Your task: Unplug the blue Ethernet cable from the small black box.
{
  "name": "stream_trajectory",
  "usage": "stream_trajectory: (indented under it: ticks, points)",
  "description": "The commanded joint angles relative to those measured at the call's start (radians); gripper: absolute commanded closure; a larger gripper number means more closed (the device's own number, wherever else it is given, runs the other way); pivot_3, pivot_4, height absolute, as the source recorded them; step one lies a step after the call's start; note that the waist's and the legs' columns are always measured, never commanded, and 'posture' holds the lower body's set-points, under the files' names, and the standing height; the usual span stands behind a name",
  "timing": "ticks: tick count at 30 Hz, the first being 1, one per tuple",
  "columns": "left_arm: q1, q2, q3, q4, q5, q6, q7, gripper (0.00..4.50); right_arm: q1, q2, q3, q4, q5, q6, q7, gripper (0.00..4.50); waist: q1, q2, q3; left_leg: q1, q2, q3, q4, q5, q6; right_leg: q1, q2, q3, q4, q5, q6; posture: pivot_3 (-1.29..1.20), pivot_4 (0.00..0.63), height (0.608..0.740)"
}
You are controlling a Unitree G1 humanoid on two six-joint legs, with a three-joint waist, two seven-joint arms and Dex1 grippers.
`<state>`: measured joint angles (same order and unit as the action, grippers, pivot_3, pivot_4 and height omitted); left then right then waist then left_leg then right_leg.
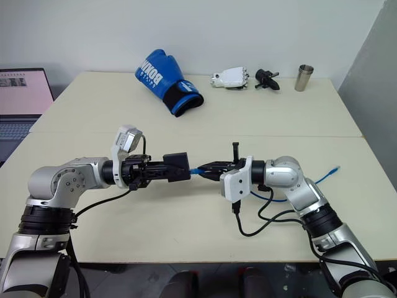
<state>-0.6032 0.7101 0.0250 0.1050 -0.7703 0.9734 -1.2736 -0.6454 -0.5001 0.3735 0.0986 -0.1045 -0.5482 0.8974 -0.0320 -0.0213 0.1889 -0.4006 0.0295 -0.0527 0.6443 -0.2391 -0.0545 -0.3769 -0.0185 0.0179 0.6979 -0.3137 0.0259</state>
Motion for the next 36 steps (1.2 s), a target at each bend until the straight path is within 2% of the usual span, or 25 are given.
stream_trajectory:
  ticks: [1, 2, 3, 7, 8, 10, 15, 18, 21, 24, 36]
  points:
    - [-0.028, -0.005, 0.022, -0.005, -0.004, 0.002, 0.023, 3.71, -0.003, 0.002, -0.01, -0.069, 0.03, -0.004, 0.009, 4.38, 0.0, 0.0, 0.0, 0.0, 0.0, 0.0, 0.0, 0.0, 0.0, 0.0, 0.0, 0.0, 0.0, 0.0, 0.0, 0.0, 0.15, 0.74]
    - [-0.029, -0.004, 0.022, -0.003, -0.002, 0.001, 0.022, 3.71, 0.0, 0.0, -0.011, -0.076, 0.028, -0.001, 0.007, 3.67, 0.0, 0.0, 0.0, 0.0, 0.0, 0.0, 0.0, 0.0, 0.0, 0.0, 0.0, 0.0, 0.0, 0.0, 0.0, 0.0, 0.15, 0.74]
    - [-0.032, -0.004, 0.021, -0.002, 0.002, -0.003, 0.025, 3.71, 0.004, -0.004, -0.014, -0.085, 0.02, 0.004, 0.003, 3.59, 0.0, 0.0, 0.0, 0.0, 0.0, 0.0, 0.0, 0.0, 0.0, 0.0, 0.0, 0.0, 0.0, 0.0, 0.0, 0.0, 0.15, 0.74]
    - [-0.047, -0.003, 0.021, 0.006, 0.017, -0.03, 0.029, 3.71, 0.043, -0.04, -0.033, -0.153, 0.025, 0.027, 0.01, 2.52, 0.001, 0.0, 0.0, 0.0, 0.0, 0.0, 0.0, 0.0, 0.0, 0.0, 0.0, 0.0, 0.0, 0.0, 0.0, 0.0, 0.15, 0.74]
    - [-0.051, 0.007, 0.008, 0.003, 0.037, -0.056, 0.016, 3.71, 0.071, -0.06, -0.049, -0.206, 0.071, 0.076, 0.023, 2.33, 0.001, 0.0, 0.0, 0.0, 0.0, 0.0, 0.0, 0.0, 0.0, 0.0, 0.0, 0.0, 0.0, 0.0, 0.0, 0.0, 0.15, 0.74]
    - [-0.055, 0.026, -0.022, -0.009, 0.077, -0.107, -0.015, 3.71, 0.113, -0.088, -0.083, -0.308, 0.176, 0.215, 0.038, 2.3, 0.005, 0.0, 0.0, 0.0, 0.0, 0.0, 0.0, 0.0, 0.0, 0.0, 0.0, -0.001, 0.0, 0.0, 0.0, 0.0, 0.15, 0.74]
    - [-0.059, 0.066, -0.092, -0.053, 0.159, -0.236, -0.112, 3.71, 0.126, -0.088, -0.167, -0.475, 0.548, 0.86, -0.031, 2.3, 0.002, 0.0, 0.0, 0.001, 0.0, 0.0, 0.0, 0.0, 0.0, 0.001, -0.001, 0.0, 0.0, 0.0, 0.0, 0.0, 0.15, 0.74]
    - [-0.083, 0.066, -0.099, -0.059, 0.165, -0.256, -0.135, 3.71, 0.104, -0.069, -0.19, -0.49, 0.672, 1.081, -0.061, 2.3, 0.002, 0.0, 0.0, 0.001, 0.001, -0.001, 0.0, 0.0, 0.0, 0.002, 0.0, -0.001, 0.0, 0.0, 0.0, 0.0, 0.15, 0.74]
    - [-0.116, 0.055, -0.094, -0.063, 0.158, -0.257, -0.142, 3.71, 0.079, -0.035, -0.207, -0.478, 0.781, 1.224, -0.068, 2.3, 0.002, 0.0, 0.0, 0.0, 0.0, -0.001, 0.0, 0.0, 0.0, 0.001, 0.0, -0.001, 0.0, 0.0, 0.0, 0.0, 0.15, 0.74]
    - [-0.141, 0.052, -0.09, -0.048, 0.147, -0.24, -0.151, 3.71, 0.052, 0.002, -0.227, -0.451, 0.855, 1.314, -0.075, 2.3, 0.001, 0.0, 0.0, -0.001, 0.0, -0.001, 0.0, 0.0, 0.0, 0.001, 0.0, 0.0, -0.001, 0.0, 0.0, 0.0, 0.15, 0.74]
    - [-0.163, 0.054, -0.086, -0.023, 0.145, -0.224, -0.17, 3.71, -0.005, 0.059, -0.203, -0.351, 0.82, 1.35, -0.045, 2.3, 0.0, 0.0, 0.0, -0.002, 0.0, 0.0, 0.0, 0.0, 0.0, -0.002, 0.0, 0.0, 0.0, 0.0, 0.0, 0.0, 0.15, 0.74]
